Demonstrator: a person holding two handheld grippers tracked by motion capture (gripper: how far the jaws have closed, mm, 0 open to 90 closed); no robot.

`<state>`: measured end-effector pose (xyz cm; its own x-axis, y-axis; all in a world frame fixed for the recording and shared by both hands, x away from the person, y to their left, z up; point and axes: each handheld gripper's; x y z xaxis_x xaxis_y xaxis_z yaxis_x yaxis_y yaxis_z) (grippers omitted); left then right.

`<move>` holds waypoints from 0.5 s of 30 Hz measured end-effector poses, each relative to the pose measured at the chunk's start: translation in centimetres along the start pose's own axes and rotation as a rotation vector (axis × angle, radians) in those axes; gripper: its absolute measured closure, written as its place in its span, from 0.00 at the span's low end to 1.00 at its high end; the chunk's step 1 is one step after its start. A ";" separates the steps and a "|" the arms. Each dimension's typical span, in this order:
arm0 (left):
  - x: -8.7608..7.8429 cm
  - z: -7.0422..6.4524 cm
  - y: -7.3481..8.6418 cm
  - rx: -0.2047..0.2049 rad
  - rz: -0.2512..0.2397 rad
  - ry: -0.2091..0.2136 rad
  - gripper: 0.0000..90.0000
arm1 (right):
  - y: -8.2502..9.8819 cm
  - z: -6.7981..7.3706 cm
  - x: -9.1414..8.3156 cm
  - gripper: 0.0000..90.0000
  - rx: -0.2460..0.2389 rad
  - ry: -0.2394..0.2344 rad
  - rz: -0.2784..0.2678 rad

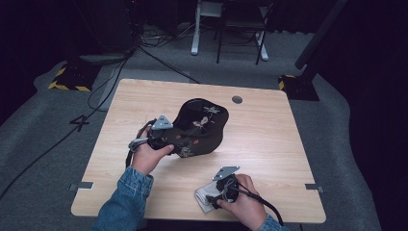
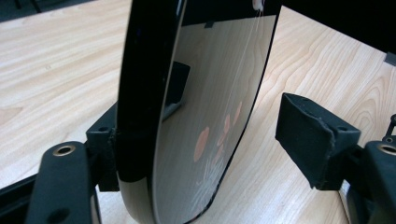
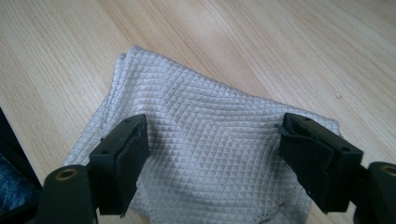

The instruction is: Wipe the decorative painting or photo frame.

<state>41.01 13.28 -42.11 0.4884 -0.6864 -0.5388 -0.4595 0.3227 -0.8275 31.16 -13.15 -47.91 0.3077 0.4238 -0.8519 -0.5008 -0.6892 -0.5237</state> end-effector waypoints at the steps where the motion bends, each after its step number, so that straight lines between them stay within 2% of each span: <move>1: 0.1 0.0 0.0 0.000 0.006 -0.003 0.29 | 0.0 0.0 0.0 0.27 0.001 0.002 0.000; 3: 0.2 0.0 0.1 -0.016 0.015 -0.010 0.29 | 0.0 0.1 0.1 0.27 -0.002 0.003 -0.002; 5: 0.3 0.1 0.2 -0.013 0.017 -0.017 0.29 | 0.1 0.1 0.1 0.29 -0.003 0.002 -0.002; 10: 0.4 0.1 0.2 -0.017 0.015 -0.018 0.29 | -0.2 0.0 -0.2 0.45 -0.001 -0.009 0.019; 15: 0.5 0.0 0.2 -0.019 0.019 -0.017 0.29 | -0.4 0.1 -0.5 0.74 0.000 -0.036 0.033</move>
<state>41.16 13.01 -42.59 0.4923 -0.6690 -0.5568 -0.4826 0.3226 -0.8143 31.09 -12.98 -47.27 0.2613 0.4218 -0.8682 -0.5098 -0.7035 -0.4952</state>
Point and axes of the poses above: each handheld gripper's, and its own axes: x roughly forward along the jaws, y roughly out of its underside, z roughly to its left, and after that the axes turned 1 degree about y, right-handed
